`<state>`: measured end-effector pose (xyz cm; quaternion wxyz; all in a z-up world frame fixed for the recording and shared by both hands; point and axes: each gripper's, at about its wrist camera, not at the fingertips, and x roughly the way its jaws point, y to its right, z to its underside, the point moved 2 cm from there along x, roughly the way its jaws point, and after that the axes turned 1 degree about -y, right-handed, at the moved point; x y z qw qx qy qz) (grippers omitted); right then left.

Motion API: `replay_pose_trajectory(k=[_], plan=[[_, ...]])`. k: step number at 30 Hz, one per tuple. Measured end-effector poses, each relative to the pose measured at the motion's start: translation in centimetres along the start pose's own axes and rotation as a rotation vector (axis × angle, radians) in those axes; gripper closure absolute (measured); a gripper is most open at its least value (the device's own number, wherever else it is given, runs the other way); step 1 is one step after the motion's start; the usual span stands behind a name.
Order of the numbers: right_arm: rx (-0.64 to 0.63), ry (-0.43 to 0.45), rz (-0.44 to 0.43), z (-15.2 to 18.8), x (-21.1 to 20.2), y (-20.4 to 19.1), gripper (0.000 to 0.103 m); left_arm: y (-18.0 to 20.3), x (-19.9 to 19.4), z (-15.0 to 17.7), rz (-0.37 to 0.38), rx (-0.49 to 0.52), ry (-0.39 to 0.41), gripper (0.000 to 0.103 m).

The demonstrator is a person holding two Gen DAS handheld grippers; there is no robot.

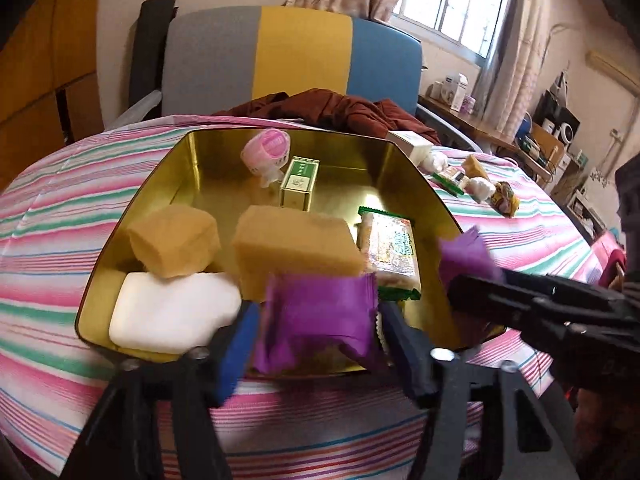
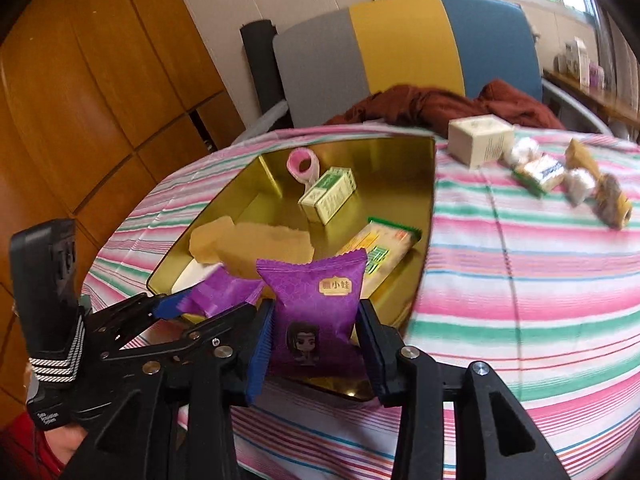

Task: Organize objects
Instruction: 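Open both tools to drop the purple packets into the tray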

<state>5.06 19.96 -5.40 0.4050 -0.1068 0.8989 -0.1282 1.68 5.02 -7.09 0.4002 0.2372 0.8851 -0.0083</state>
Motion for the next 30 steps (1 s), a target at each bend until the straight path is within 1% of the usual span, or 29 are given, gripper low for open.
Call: replay_pose_trajectory(k=[2, 3, 5, 8, 10, 12, 18, 21, 25, 30], plan=[[0.003, -0.004, 0.005, 0.3, 0.0, 0.1, 0.06, -0.2, -0.7, 0.2, -0.022, -0.015, 0.027, 0.02], [0.004, -0.001, -0.001, 0.4, -0.2, 0.1, 0.06, -0.3, -1.0, 0.3, -0.031, -0.023, 0.041, 0.019], [0.003, 0.013, 0.006, 0.5, -0.7, 0.4, 0.06, -0.6, -1.8, 0.6, -0.056, -0.054, 0.08, 0.01], [0.017, 0.027, 0.006, 0.7, -1.3, 1.0, 0.06, -1.2, -2.8, 0.8, -0.081, -0.117, 0.122, 0.002], [0.039, 0.029, 0.01, 0.7, -1.6, 1.6, 0.06, -1.5, -3.3, 0.8, -0.096, -0.155, 0.14, 0.0], [0.064, 0.038, 0.01, 0.6, -2.0, 2.3, 0.06, -1.6, -3.5, 0.7, -0.104, -0.192, 0.14, 0.0], [0.104, 0.074, 0.024, 0.1, -3.2, 3.7, 0.06, -0.8, -3.2, 0.4, -0.075, -0.233, 0.117, 0.0], [0.123, 0.089, 0.032, -0.1, -3.7, 4.5, 0.06, 0.3, -3.0, 0.0, -0.069, -0.207, 0.115, 0.0], [0.152, 0.096, 0.036, -0.1, -4.1, 5.7, 0.06, 2.2, -3.1, -0.5, -0.056, -0.148, 0.124, 0.0], [0.185, 0.104, 0.049, 0.1, -4.4, 7.1, 0.06, 4.4, -3.1, -1.1, -0.021, -0.095, 0.128, 0.0]])
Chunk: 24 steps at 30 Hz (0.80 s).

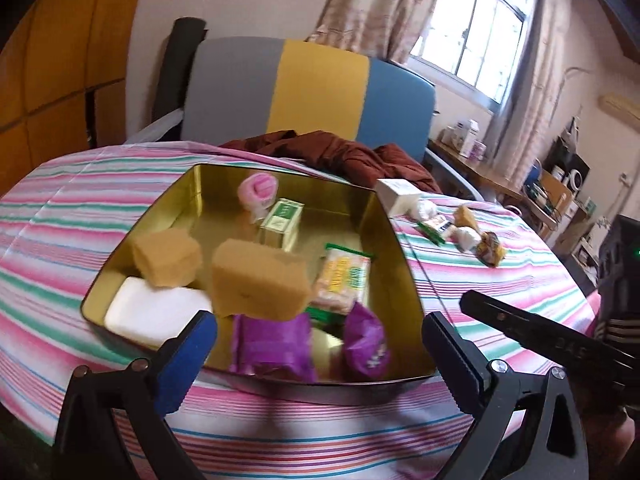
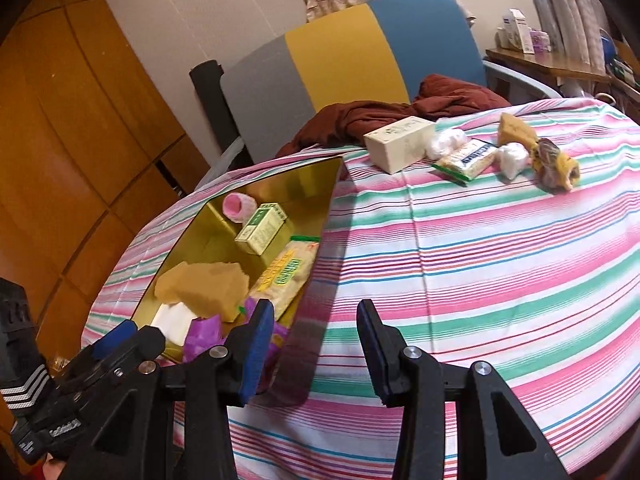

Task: Organize objects
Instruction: 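Open both tools to drop the purple packets into the tray, then grasp the yellow knitted sock bundle with the right tool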

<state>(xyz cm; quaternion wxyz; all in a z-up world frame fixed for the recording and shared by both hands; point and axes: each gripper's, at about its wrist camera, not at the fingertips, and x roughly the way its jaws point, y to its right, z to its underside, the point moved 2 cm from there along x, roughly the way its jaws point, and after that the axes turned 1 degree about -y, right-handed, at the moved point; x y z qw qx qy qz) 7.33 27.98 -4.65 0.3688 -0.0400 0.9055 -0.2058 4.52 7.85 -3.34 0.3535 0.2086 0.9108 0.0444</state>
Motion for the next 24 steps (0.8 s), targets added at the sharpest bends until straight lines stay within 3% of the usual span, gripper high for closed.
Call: replay_pose_trajectory(k=[7, 16, 24], plan=[[0.031, 0.018, 0.059, -0.7, -0.4, 3.1, 0.058, 3.1, 0.3, -0.6, 0.052, 0.059, -0.007, 0.0], [0.116, 0.008, 0.218, -1.9, -0.7, 11.8, 0.053, 8.1, 1.4, -1.2, 0.173, 0.116, -0.06, 0.0], [0.108, 0.03, 0.35, -5.4, -0.8, 18.9, 0.037, 12.8, 3.2, -0.9, 0.232, 0.148, -0.124, 0.0]])
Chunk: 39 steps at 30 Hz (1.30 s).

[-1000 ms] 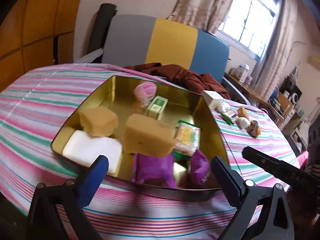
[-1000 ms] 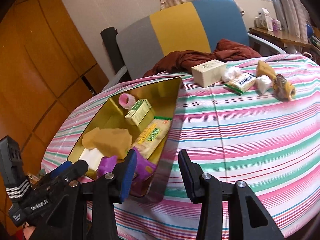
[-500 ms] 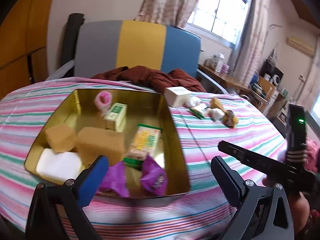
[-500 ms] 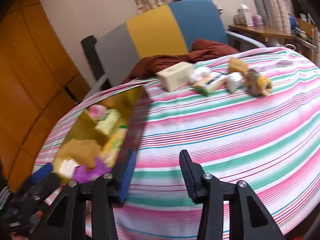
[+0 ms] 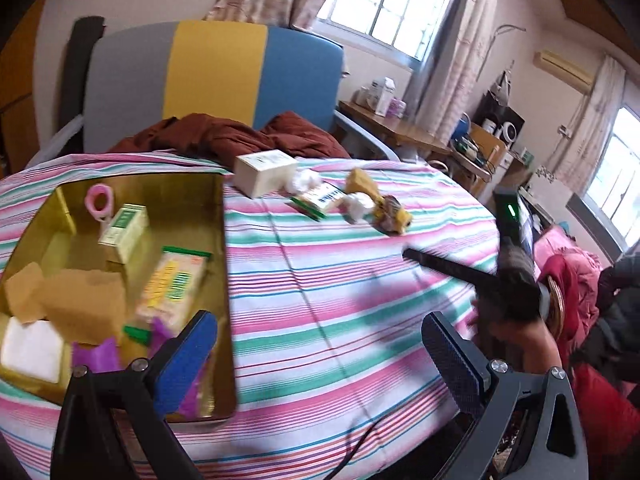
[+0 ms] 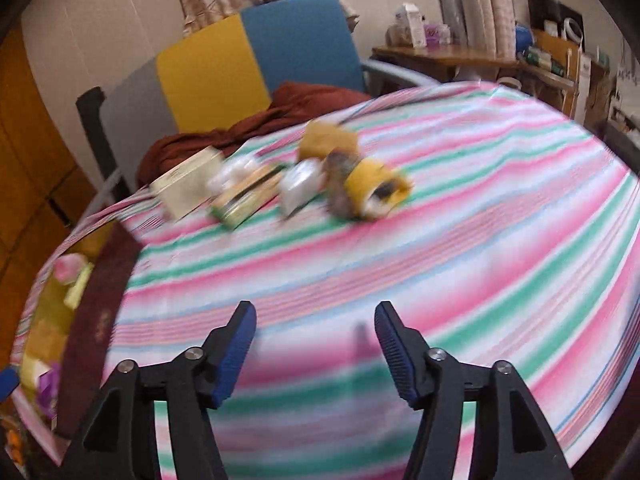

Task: Organize objects
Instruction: 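Grasp the yellow knitted sock bundle with the right tool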

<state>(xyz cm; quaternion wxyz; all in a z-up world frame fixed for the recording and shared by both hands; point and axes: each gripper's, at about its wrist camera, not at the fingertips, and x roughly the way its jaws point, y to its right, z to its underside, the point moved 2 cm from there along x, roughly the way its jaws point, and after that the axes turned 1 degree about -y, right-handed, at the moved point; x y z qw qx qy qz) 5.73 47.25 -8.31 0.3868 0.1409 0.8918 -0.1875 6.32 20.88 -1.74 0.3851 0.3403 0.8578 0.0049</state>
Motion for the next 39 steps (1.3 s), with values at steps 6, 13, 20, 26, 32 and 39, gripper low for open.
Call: replay_pose_trajectory(k=[6, 13, 20, 26, 32, 39], plan=[[-0.009, 0.05, 0.04, -5.8, 2.9, 2.7, 0.036, 1.5, 1.6, 0.0, -0.001, 0.024, -0.04, 0.0], [0.029, 0.01, 0.047, -8.5, 7.6, 3.9, 0.036, 2.0, 3.0, -0.4, -0.028, 0.024, -0.082, 0.0], [0.027, 0.022, -0.007, -7.9, 8.5, 4.2, 0.052, 2.8, 5.3, -2.5, -0.049, 0.024, -0.075, 0.0], [-0.011, 0.065, 0.04, -6.8, 6.7, 4.3, 0.066, 4.0, 9.5, -5.5, -0.069, 0.0, -0.086, 0.0], [0.08, 0.136, 0.124, -5.4, 4.0, 6.8, 0.067, 5.3, 15.9, -7.6, -0.099, 0.009, -0.123, 0.0], [0.182, 0.16, 0.157, -4.5, 3.5, 8.9, 0.067, 6.8, 23.6, -10.2, -0.161, 0.01, -0.153, 0.001]])
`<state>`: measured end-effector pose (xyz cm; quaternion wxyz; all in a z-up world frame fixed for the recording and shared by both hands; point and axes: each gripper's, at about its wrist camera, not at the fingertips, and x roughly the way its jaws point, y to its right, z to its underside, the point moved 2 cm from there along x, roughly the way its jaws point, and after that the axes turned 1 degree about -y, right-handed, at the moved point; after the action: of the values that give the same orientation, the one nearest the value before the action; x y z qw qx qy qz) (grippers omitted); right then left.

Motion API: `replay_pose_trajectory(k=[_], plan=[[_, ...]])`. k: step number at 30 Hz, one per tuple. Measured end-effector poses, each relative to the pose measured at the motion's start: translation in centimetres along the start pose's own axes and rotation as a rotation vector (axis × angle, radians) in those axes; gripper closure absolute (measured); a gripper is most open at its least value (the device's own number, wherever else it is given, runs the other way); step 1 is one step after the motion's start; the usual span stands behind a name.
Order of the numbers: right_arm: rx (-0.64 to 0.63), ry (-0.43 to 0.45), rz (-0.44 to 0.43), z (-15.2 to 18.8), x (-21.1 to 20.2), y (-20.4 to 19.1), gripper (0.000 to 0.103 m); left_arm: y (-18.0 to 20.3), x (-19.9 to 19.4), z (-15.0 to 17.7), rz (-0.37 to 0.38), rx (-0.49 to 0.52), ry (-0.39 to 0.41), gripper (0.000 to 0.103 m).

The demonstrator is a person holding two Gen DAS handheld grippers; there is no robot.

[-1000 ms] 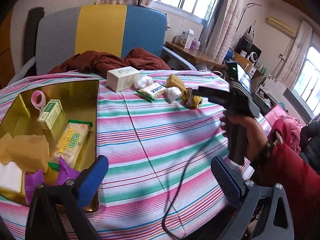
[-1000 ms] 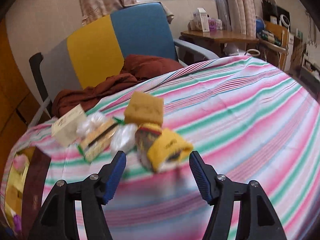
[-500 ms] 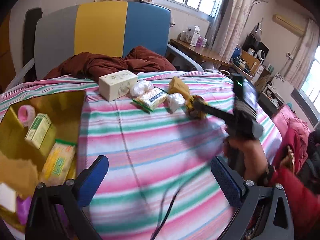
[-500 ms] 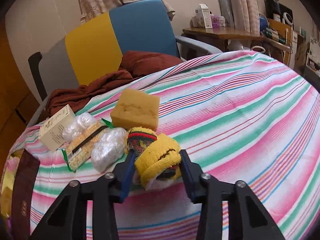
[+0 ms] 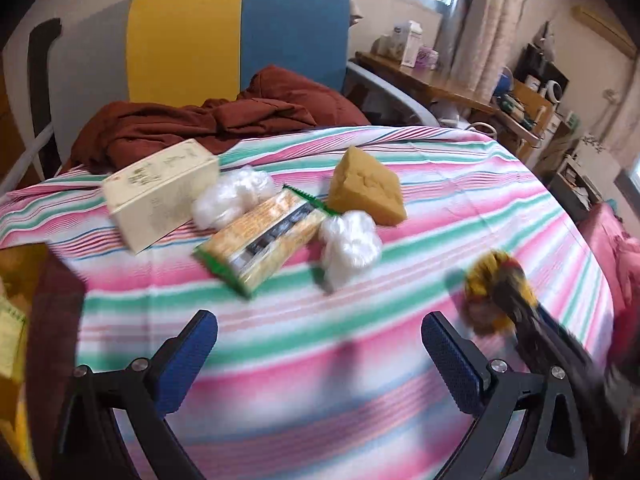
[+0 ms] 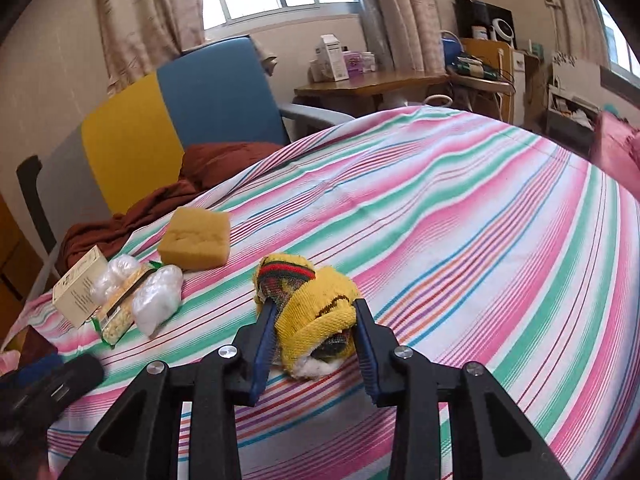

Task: Organize objects
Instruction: 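Grasp the yellow knitted sock bundle with the right tool, then grasp the plastic-wrapped cotton balls with the left tool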

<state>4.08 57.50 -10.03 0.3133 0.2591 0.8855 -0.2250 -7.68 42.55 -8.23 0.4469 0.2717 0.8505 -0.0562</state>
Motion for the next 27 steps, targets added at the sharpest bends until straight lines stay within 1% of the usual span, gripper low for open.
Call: replay_pose_trajectory(k=[1, 2, 4, 5, 6, 8, 9, 11, 13, 14, 18, 21, 27], plan=[[0.004, 0.002, -0.005, 0.0, 0.0, 0.1, 0.067, 0.2, 0.8, -0.6, 0.004, -0.012, 0.0, 0.002], [0.006, 0.004, -0.006, 0.0, 0.0, 0.1, 0.067, 0.3, 1.5, -1.1, -0.003, -0.025, 0.0, 0.006], [0.007, 0.006, -0.006, 0.1, 0.0, 0.2, 0.067, 0.6, 2.7, -1.8, -0.013, -0.04, -0.011, 0.011], [0.009, 0.006, -0.007, 0.1, 0.1, 0.2, 0.067, 0.7, 3.5, -2.2, -0.022, -0.041, -0.017, 0.016], [0.009, 0.005, -0.008, 0.2, 0.0, 0.3, 0.067, 0.9, 4.0, -2.5, -0.027, -0.034, -0.017, 0.019], [0.013, 0.004, -0.012, 0.2, 0.1, 0.4, 0.066, 1.5, 5.0, -2.8, -0.044, 0.006, -0.007, 0.033], [0.015, 0.006, -0.013, 0.2, 0.0, 0.4, 0.066, 1.9, 5.3, -2.8, -0.057, 0.038, 0.006, 0.038], [0.017, 0.009, -0.013, 0.3, 0.0, 0.5, 0.066, 2.4, 5.9, -2.4, -0.057, 0.09, 0.013, 0.063], [0.015, 0.011, -0.011, 0.4, 0.0, 0.4, 0.066, 2.2, 6.4, -1.8, -0.045, 0.099, -0.002, 0.067], [0.013, 0.012, -0.01, 0.4, 0.0, 0.3, 0.066, 1.9, 6.1, -1.7, -0.033, 0.086, 0.017, 0.067], [0.01, 0.013, -0.008, 0.4, 0.0, 0.4, 0.066, 1.0, 5.2, -0.9, -0.017, 0.078, 0.033, 0.068], [0.002, 0.017, -0.001, 0.3, -0.1, 0.3, 0.066, -0.2, 4.0, -0.1, -0.037, 0.043, 0.058, 0.068], [-0.022, 0.026, 0.014, 0.3, -0.3, -0.2, 0.066, -2.4, 2.0, 1.7, -0.041, 0.004, 0.07, 0.068]])
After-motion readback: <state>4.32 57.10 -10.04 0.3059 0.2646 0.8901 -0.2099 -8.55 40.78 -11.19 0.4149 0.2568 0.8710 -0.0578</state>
